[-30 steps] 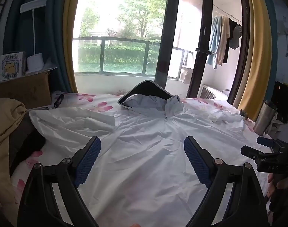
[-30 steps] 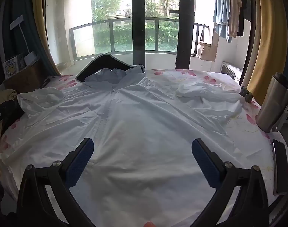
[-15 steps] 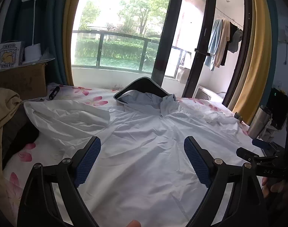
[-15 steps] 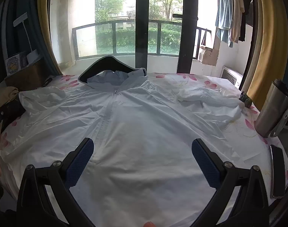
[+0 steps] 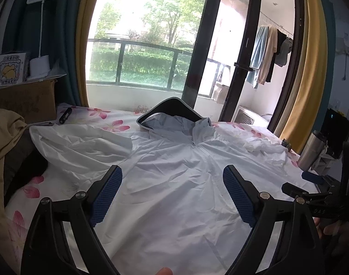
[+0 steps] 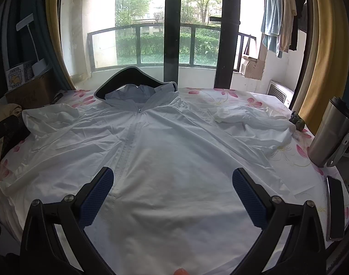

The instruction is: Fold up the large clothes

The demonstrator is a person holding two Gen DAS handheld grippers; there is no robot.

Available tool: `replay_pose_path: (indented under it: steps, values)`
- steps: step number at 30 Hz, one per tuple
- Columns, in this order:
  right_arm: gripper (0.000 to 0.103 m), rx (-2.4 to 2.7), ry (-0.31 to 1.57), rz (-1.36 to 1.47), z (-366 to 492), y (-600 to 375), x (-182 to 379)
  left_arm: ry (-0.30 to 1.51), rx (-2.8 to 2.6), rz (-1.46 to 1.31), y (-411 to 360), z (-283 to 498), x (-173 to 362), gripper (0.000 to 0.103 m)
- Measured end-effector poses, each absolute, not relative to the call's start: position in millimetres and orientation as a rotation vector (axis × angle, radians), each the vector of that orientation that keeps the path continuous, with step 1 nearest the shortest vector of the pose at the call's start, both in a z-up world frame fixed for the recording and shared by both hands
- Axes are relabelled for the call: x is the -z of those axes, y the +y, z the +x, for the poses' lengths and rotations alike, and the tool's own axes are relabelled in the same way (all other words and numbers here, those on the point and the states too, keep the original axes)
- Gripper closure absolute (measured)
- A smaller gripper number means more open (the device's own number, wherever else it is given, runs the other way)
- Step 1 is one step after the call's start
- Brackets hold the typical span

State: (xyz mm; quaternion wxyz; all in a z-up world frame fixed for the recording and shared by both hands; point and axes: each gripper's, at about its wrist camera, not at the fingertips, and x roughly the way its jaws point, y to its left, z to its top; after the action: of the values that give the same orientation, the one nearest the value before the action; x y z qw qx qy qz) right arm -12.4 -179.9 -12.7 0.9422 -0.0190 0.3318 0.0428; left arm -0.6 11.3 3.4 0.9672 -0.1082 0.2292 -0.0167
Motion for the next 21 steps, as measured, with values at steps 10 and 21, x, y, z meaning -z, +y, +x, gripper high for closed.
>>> replay_pose_path:
  steps: [10,21]
  values:
    - [0.001,-0.085,0.679,-0.039,-10.8,-180.7,13.3,0.471,0.025,-0.197,9.9,1.2,-2.7,0.012]
    - [0.001,-0.081,0.684,-0.039,-7.5,-184.5,13.3,0.474,0.021,-0.180,7.8,3.7,-0.9,0.012]
